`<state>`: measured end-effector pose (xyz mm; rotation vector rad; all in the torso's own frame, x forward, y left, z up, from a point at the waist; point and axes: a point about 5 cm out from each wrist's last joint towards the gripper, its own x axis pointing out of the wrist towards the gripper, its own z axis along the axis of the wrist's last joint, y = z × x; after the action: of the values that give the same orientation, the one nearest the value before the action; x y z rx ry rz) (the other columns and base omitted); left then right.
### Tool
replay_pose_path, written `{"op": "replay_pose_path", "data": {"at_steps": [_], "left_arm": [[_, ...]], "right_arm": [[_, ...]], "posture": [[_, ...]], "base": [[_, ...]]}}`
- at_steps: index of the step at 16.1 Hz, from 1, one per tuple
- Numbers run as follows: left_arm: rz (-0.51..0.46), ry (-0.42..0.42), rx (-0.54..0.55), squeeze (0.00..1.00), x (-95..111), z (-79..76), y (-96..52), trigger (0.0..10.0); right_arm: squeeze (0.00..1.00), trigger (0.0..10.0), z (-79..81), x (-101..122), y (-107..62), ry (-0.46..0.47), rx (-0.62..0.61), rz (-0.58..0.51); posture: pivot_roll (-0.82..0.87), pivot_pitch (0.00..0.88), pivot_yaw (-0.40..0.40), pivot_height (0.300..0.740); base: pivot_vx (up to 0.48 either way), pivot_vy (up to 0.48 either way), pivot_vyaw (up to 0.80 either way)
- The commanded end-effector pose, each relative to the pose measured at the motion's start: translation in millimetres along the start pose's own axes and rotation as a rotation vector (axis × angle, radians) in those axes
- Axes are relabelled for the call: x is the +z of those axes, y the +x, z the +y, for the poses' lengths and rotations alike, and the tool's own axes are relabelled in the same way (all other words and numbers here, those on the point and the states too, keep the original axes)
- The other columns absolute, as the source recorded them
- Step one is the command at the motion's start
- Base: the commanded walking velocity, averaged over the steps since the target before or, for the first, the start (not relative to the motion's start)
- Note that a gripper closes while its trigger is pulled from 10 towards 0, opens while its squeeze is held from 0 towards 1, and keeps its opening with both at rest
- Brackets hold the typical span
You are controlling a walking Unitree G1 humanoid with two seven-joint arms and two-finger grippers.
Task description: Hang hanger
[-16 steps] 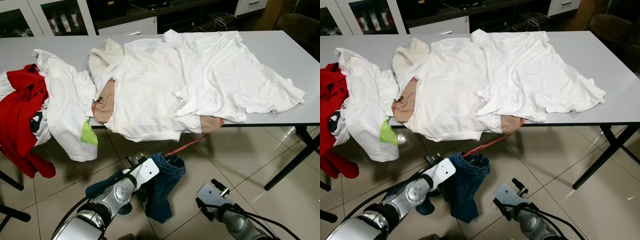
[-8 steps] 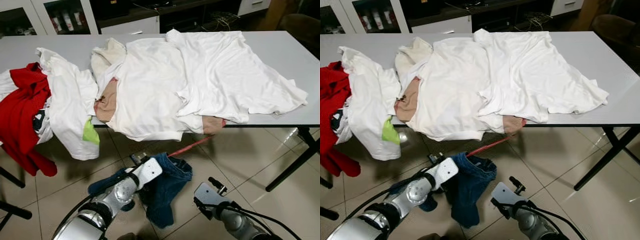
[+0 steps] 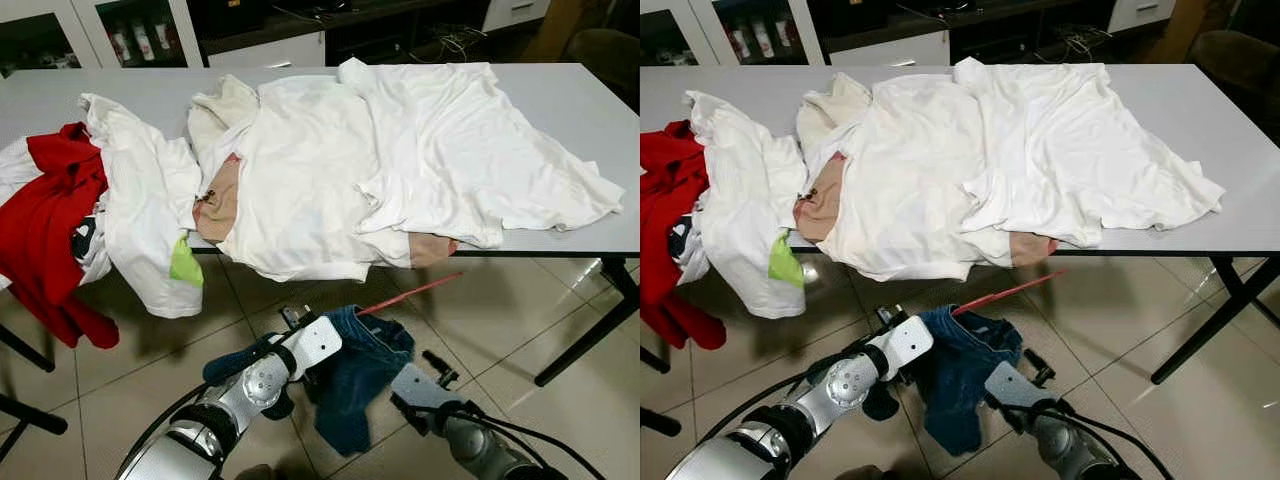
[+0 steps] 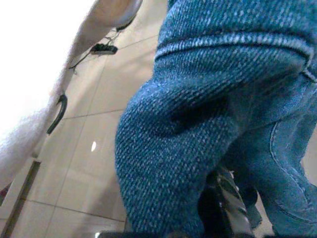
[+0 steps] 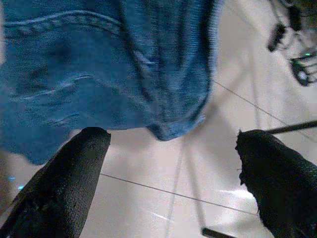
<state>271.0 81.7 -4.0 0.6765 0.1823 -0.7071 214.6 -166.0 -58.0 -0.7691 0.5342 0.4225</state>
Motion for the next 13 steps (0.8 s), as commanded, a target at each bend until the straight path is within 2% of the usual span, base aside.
{"op": "replay_pose_path", "data": {"at_steps": [1,4,12,13], "left_arm": [[-0.044,0.001,0.007,0.00,6.9,5.6,2.1,10.0],[-0.049,0.004,-0.010,0.00,5.7,4.4,0.6,10.0],[-0.114,0.021,-0.069,0.00,18.1,-6.1,4.6,10.0],[-0.123,0.021,-0.068,0.00,20.5,-5.7,5.7,10.0]], "right_arm": [[0.00,10.0,-8.1,1.1,2.3,-0.023,-0.045,0.008],[0.00,10.0,-9.2,2.6,2.5,-0.019,-0.082,0.001],[0.00,10.0,4.5,16.2,4.8,0.076,-0.005,-0.060],[0.00,1.7,7.1,16.2,4.2,0.101,0.027,-0.064]], "posture": [[0.02,0.000,0.061,0.740],[0.02,0.000,0.073,0.740],[0.02,0.000,0.087,0.740],[0.02,0.000,0.085,0.740]], "base": [[0.000,0.000,0.00],[0.000,0.000,0.00],[0.000,0.000,0.00],[0.000,0.000,0.00]]}}
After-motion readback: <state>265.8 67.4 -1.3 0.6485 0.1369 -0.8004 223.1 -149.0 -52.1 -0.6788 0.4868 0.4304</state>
